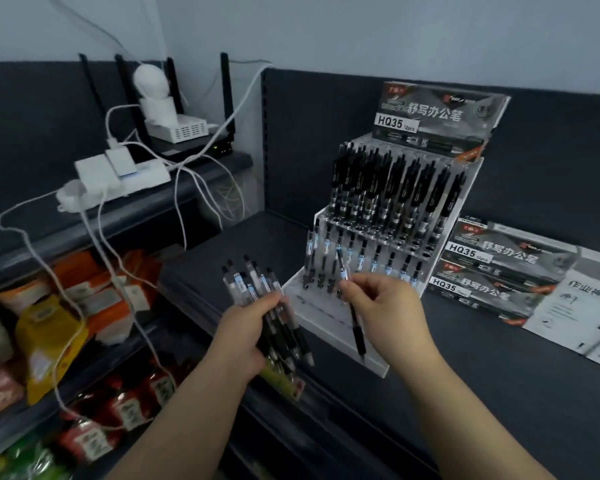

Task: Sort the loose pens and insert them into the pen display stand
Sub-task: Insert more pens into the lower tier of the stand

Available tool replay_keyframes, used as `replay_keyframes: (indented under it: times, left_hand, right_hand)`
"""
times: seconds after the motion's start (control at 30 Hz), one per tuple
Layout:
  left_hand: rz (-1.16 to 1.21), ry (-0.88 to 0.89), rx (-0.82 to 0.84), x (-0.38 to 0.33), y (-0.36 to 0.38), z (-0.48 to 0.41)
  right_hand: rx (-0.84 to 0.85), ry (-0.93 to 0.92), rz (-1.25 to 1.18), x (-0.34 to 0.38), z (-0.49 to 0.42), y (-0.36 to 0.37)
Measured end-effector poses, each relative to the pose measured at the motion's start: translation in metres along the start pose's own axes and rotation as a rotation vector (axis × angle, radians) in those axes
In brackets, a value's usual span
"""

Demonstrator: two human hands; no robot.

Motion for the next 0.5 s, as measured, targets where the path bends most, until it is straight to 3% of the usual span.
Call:
replay_keyframes:
  times: [0.2, 0.5]
  left_hand:
    - [-0.038, 0.021, 0.118, -0.033, 0.005, -0.044]
    - [-0.142, -0.003, 0.285, -0.053, 0.003, -0.077]
  right_hand:
    - [-0.259, -0.015, -0.046, 0.022, -0.015, 0.02]
    - [-0.393, -0.104, 0.169, 0.033, -0.018, 0.058]
Point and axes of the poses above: each hand's wrist, its own z-axis away from the middle knuckle, its own y-axis out of the palm, x = y × z, the point moved 3 cm from there along -z, towards the middle knuckle, and after that the axes turned 14 degrees about -x, right-handed, at the moved point
